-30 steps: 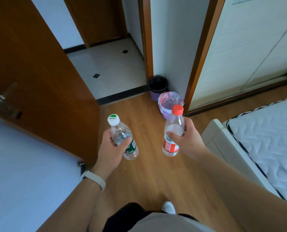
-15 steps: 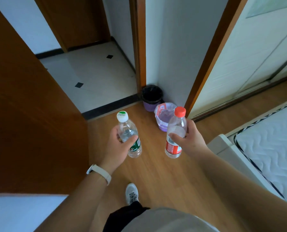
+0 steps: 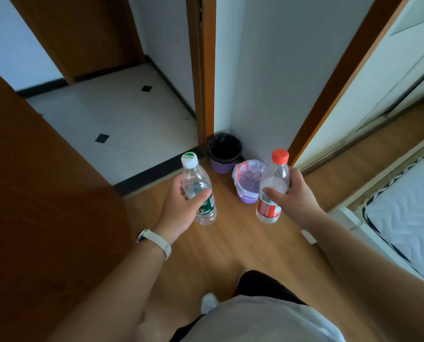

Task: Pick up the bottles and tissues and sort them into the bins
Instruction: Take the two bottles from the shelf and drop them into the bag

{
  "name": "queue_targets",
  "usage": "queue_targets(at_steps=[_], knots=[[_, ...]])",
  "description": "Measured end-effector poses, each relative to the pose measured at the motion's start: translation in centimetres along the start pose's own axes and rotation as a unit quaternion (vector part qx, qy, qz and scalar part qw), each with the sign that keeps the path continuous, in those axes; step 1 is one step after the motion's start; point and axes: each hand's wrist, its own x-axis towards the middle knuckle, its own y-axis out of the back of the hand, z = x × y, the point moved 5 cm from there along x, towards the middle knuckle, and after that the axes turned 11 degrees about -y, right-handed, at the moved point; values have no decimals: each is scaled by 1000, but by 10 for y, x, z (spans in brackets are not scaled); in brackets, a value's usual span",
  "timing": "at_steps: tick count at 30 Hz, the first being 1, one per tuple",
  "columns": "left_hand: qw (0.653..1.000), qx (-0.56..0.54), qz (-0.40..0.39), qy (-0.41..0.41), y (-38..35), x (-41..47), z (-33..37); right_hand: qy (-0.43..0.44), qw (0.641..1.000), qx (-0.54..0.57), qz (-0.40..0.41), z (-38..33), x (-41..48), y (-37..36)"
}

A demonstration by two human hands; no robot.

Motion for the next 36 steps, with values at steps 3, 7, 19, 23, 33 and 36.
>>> queue_targets(at_steps=[3,7,19,23,33,36], knots=[[1000,12,-11,-7,-2,33,2,-10,1000,7,10,-4,20,-3],[999,23,-37,-20,-14,82,7,-30,999,10,13,-3,64,-9],[990,110,-87,-6,-42,257,22,-84,995,62,11,-33,227,-10],[989,98,-113,-21,-63,305,33,-96,992,77,11,-45,260,6],[962,111,-240,-66,-138,402,30,-176,969,139,105,-33,285,39],[946,108,-299,-70,-161,433,16,-219,955,152,132,-27,290,35]])
